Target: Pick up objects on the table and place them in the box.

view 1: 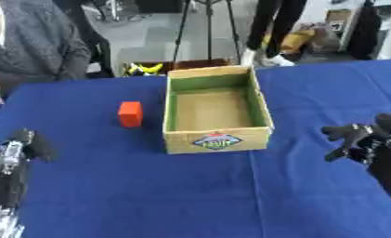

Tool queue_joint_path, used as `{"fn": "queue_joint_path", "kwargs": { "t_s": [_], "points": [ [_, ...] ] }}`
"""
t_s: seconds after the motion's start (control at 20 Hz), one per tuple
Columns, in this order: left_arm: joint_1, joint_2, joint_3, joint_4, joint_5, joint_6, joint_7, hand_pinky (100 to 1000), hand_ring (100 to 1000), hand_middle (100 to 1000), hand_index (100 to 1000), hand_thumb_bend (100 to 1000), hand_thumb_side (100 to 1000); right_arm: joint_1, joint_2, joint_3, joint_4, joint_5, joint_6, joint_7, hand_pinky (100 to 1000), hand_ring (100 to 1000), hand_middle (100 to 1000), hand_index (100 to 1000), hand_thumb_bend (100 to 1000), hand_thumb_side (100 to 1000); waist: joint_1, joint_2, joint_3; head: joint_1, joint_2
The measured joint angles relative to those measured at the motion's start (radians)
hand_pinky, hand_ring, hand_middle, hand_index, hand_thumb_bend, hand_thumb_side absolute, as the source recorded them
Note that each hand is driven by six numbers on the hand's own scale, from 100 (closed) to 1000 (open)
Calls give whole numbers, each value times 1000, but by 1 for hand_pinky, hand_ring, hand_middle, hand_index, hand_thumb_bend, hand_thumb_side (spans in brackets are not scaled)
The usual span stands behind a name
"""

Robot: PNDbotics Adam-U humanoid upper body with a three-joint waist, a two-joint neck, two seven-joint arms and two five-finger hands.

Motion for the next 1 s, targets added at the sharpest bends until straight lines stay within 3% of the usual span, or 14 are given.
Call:
{"fn": "queue_joint_path", "kwargs": {
  "t_s": [0.35, 0.7, 0.8, 0.85, 0.9, 1.0],
  "points": [
    [-16, 12, 0, 0, -18, 7, -5, 439, 381, 379, 354, 100, 942, 0, 0, 0, 0, 0, 0, 0, 602, 885, 620, 547, 100, 989, 0, 0, 0, 0, 0],
    [-112, 135, 10, 26, -168, 65, -57, 510, 475, 474, 501, 100, 821, 1, 0, 1, -1, 0, 0, 1, 602, 885, 620, 547, 100, 991, 0, -1, -9, 6, -1],
    [-156, 186, 12, 47, -240, 88, -94, 555, 522, 510, 552, 100, 682, 1, 0, 1, -1, 0, 0, 1, 602, 885, 620, 547, 100, 992, 0, -1, -12, 9, -1],
    [-179, 212, 12, 60, -279, 98, -119, 586, 557, 526, 580, 127, 575, 1, 0, 1, -1, 0, 0, 2, 602, 885, 620, 546, 100, 994, 0, -1, -15, 9, -3],
    [-208, 238, 11, 75, -320, 105, -149, 615, 584, 549, 606, 293, 515, 1, 0, 1, -2, 0, 0, 3, 602, 885, 620, 546, 100, 995, 1, -1, -17, 10, -5],
    [-276, 296, 0, 118, -408, 110, -218, 656, 617, 579, 636, 485, 472, 1, 0, 2, -2, 0, 1, 6, 602, 885, 620, 546, 100, 995, 5, -1, -24, 14, -9]
  ]
}}
